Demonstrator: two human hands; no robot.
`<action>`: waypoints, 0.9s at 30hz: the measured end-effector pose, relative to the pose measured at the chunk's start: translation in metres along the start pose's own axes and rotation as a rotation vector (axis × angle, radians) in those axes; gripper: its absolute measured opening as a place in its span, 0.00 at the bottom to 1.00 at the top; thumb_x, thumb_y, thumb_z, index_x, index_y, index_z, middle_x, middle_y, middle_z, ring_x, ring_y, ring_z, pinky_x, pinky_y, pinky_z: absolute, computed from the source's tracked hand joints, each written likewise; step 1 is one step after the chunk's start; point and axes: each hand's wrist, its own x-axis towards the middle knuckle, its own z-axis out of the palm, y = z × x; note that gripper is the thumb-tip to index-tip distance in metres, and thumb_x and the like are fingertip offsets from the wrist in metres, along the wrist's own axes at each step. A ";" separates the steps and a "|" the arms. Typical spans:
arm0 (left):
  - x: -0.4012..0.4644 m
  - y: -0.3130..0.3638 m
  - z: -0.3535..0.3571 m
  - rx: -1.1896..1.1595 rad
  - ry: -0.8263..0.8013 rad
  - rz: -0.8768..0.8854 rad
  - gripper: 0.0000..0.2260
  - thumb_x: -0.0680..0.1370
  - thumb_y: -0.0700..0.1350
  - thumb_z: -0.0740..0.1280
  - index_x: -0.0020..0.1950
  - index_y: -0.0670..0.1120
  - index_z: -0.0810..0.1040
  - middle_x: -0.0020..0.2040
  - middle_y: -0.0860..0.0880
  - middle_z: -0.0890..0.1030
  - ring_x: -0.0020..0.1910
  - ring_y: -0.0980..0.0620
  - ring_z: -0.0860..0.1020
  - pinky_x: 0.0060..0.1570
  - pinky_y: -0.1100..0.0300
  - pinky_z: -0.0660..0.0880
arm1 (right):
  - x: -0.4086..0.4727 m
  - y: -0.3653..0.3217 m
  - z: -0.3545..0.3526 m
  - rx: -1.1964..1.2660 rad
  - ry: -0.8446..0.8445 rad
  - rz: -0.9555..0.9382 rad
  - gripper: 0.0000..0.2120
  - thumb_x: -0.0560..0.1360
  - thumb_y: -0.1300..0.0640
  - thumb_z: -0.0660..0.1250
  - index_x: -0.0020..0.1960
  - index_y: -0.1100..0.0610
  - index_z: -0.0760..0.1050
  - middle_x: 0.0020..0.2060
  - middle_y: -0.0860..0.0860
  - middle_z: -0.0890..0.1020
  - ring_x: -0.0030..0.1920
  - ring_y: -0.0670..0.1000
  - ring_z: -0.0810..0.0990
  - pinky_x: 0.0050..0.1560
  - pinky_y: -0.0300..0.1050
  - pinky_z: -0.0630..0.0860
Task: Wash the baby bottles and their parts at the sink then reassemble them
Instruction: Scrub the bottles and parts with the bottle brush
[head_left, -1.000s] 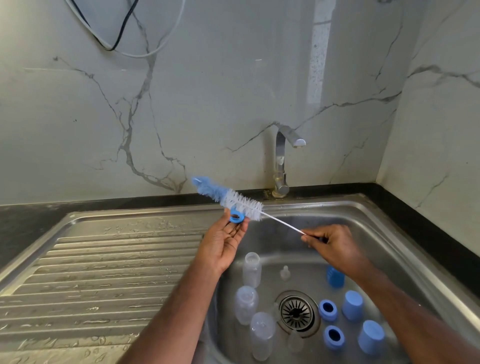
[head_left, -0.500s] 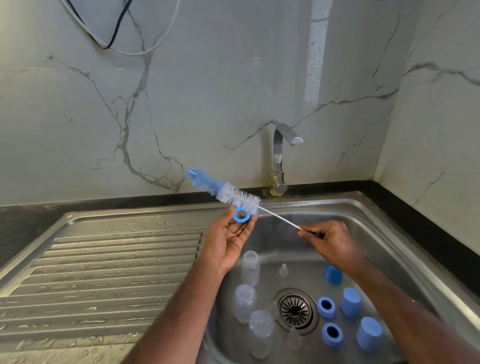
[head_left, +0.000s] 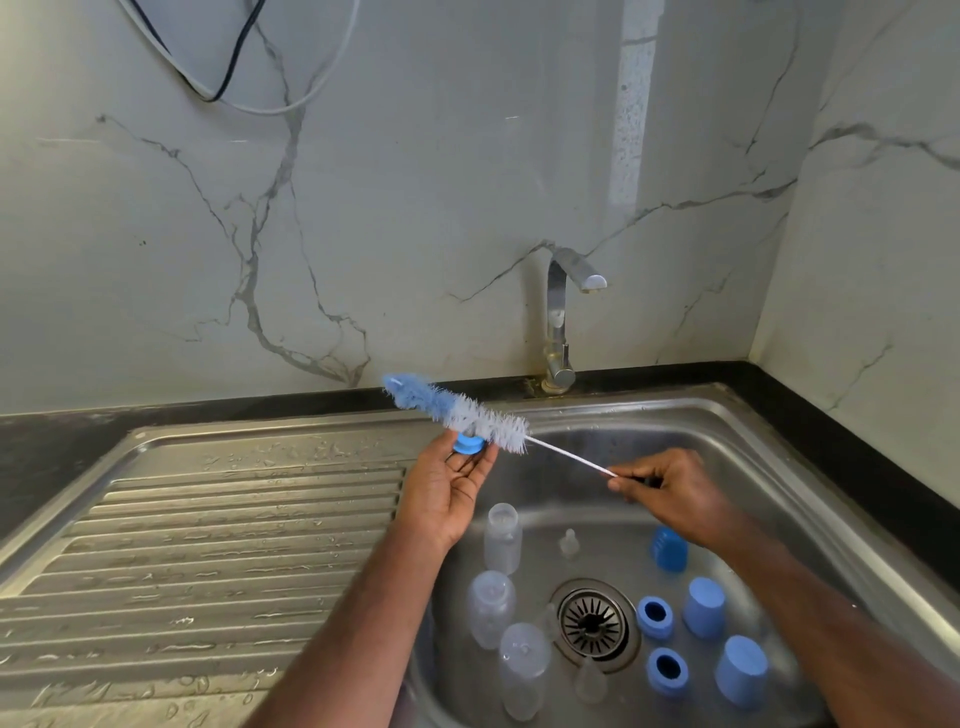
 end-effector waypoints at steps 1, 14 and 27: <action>0.000 -0.001 0.001 0.015 -0.007 -0.002 0.10 0.83 0.40 0.63 0.61 0.36 0.76 0.59 0.34 0.81 0.49 0.44 0.86 0.46 0.53 0.84 | 0.000 -0.002 0.004 -0.016 0.000 -0.001 0.09 0.75 0.59 0.75 0.52 0.48 0.84 0.37 0.37 0.83 0.41 0.37 0.83 0.47 0.33 0.80; -0.002 -0.016 0.013 0.131 -0.088 -0.015 0.13 0.86 0.38 0.56 0.67 0.34 0.73 0.59 0.35 0.82 0.56 0.40 0.84 0.49 0.52 0.83 | 0.003 -0.008 0.011 -0.073 0.049 -0.009 0.08 0.76 0.55 0.74 0.54 0.45 0.83 0.37 0.33 0.80 0.42 0.29 0.79 0.45 0.29 0.75; -0.004 -0.021 0.011 0.156 -0.162 -0.034 0.15 0.83 0.33 0.58 0.70 0.36 0.70 0.62 0.33 0.80 0.60 0.35 0.81 0.53 0.49 0.83 | 0.004 -0.010 0.009 -0.016 -0.007 0.000 0.09 0.74 0.57 0.76 0.51 0.44 0.83 0.36 0.33 0.82 0.42 0.34 0.82 0.44 0.27 0.76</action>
